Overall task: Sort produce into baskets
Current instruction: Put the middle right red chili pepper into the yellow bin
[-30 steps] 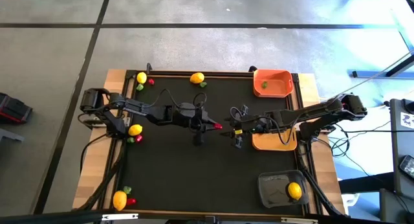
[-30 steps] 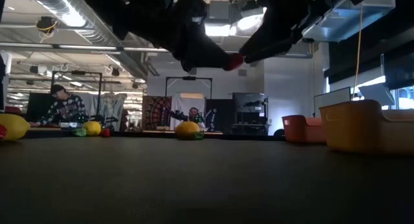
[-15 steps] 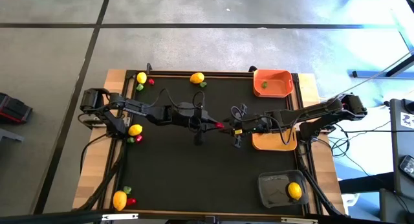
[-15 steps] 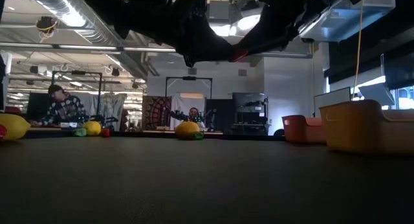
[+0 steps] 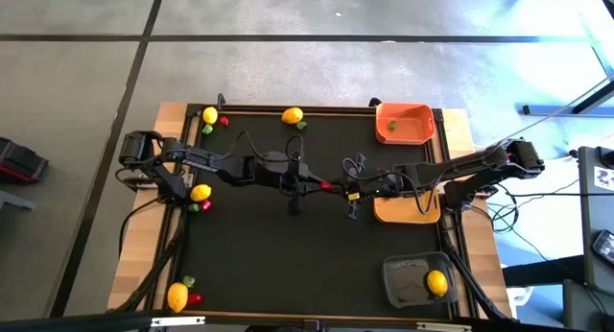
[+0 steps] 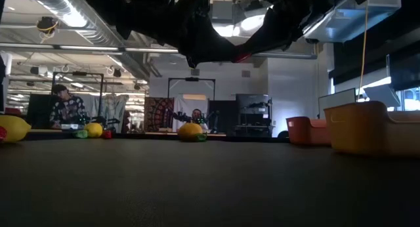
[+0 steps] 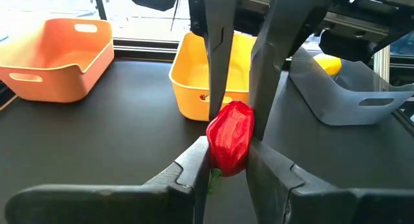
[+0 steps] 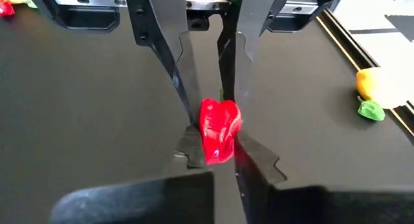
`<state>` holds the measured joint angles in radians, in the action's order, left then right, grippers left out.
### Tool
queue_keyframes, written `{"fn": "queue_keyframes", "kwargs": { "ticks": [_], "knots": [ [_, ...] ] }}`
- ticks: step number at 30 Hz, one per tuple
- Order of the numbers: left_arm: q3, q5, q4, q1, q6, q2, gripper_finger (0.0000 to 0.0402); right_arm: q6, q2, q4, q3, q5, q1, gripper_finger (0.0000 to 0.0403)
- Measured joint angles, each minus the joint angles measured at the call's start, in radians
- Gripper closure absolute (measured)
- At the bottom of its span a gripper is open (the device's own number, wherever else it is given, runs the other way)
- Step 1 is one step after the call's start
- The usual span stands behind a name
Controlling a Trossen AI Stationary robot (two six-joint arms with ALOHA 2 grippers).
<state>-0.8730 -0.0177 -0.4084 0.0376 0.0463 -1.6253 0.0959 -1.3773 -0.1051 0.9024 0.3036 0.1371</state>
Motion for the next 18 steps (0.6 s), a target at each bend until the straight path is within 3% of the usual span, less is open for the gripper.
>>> {"fn": "queue_keyframes", "kwargs": {
  "ticks": [7,18],
  "knots": [
    [0.000,0.000,0.000,0.000,-0.026,0.000,0.0305,-0.010,0.000,0.000,0.000,0.001,0.000,0.0397],
    [0.000,-0.008,0.029,0.000,-0.026,0.000,0.0219,-0.026,0.019,-0.029,0.000,0.003,0.000,0.0397]
  ]
}}
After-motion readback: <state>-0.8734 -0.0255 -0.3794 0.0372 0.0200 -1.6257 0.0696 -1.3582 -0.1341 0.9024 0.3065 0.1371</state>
